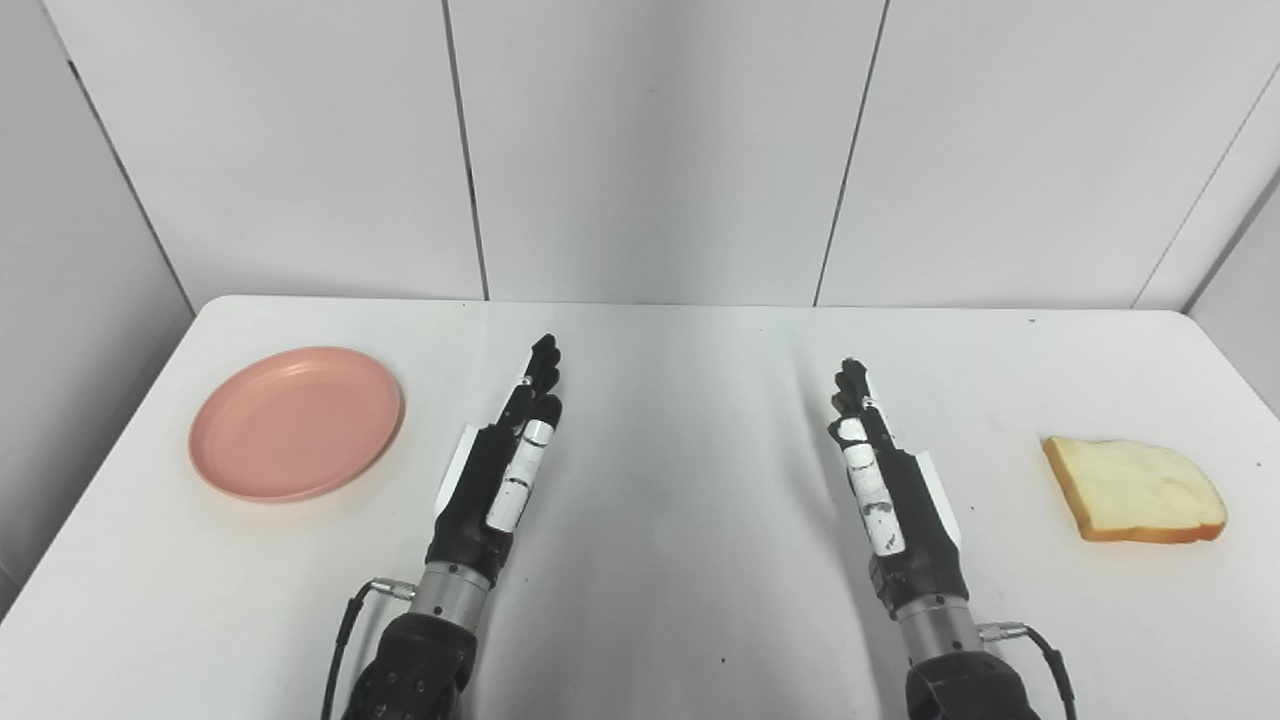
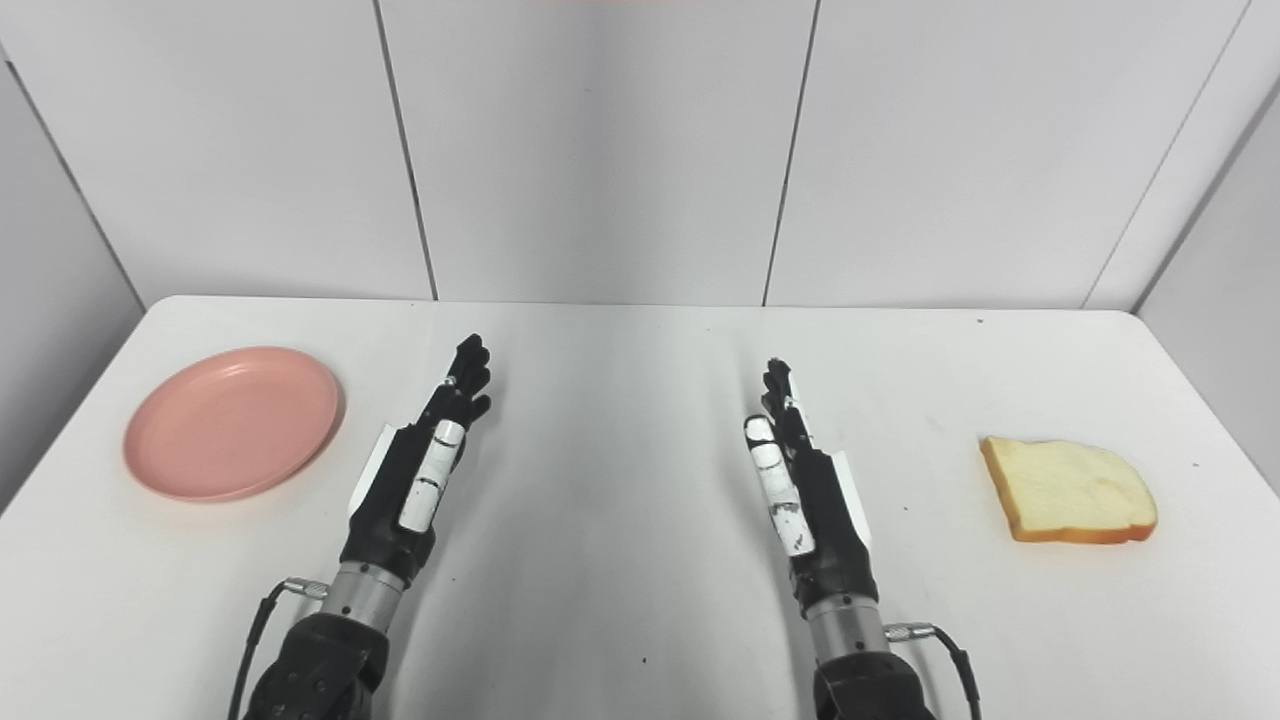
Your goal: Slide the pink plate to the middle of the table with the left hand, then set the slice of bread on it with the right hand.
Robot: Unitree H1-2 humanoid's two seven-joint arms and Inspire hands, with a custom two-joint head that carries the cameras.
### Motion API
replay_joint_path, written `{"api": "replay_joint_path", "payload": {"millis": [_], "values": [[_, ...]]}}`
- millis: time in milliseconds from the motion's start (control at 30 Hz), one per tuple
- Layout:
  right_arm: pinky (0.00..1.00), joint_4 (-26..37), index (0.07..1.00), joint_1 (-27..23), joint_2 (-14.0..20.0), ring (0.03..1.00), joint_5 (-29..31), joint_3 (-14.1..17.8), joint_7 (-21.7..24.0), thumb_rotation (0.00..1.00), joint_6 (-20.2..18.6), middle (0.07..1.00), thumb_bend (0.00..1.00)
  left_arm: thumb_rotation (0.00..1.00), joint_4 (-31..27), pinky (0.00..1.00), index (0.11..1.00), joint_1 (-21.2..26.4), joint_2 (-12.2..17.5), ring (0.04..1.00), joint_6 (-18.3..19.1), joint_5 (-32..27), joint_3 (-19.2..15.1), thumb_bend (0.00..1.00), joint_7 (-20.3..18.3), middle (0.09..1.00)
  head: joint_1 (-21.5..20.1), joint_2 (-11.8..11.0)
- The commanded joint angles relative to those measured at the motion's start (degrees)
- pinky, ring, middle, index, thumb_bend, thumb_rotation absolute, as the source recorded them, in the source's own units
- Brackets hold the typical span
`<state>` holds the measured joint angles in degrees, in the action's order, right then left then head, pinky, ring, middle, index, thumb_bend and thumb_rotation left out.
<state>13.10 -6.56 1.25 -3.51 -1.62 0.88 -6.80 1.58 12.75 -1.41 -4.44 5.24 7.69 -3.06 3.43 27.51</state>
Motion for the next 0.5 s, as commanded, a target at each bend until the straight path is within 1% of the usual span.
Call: {"api": "replay_joint_path", "payload": {"millis": [0, 100, 233, 467], "values": [[0.97, 0.93, 1.000, -1.03, -0.43, 1.000, 0.07, 0.24, -0.67, 1.00, 3.79, 1.000, 0.27, 1.00, -0.43, 0.96, 1.000, 1.15, -0.55, 1.000, -2.93, 0.46, -0.10, 0.58, 0.65, 1.000, 0.07, -0.04], [0.97, 0.43, 1.000, -1.06, -0.54, 0.995, 0.31, 0.36, -0.79, 1.00, 4.66, 1.000, 0.28, 1.00, -0.14, 0.95, 1.000, 1.17, -0.55, 1.000, -3.37, 0.26, -0.17, 0.59, 0.80, 1.000, 0.07, 0.00], [0.96, 0.61, 0.998, -1.01, -0.74, 0.989, 0.26, 0.30, -0.97, 1.00, 4.21, 1.000, 0.29, 1.00, -0.07, 0.95, 1.000, 1.20, -0.45, 1.000, -3.68, 0.26, -0.17, 0.58, 0.75, 1.000, 0.15, 0.03], [0.96, 0.55, 0.995, -1.00, -0.79, 0.985, -0.14, 0.15, -1.12, 1.00, 4.10, 0.997, 0.30, 1.00, 0.03, 0.95, 1.000, 1.19, -0.53, 1.000, -3.66, 0.12, -0.23, 0.59, 0.80, 1.000, 0.11, -0.01]]}}
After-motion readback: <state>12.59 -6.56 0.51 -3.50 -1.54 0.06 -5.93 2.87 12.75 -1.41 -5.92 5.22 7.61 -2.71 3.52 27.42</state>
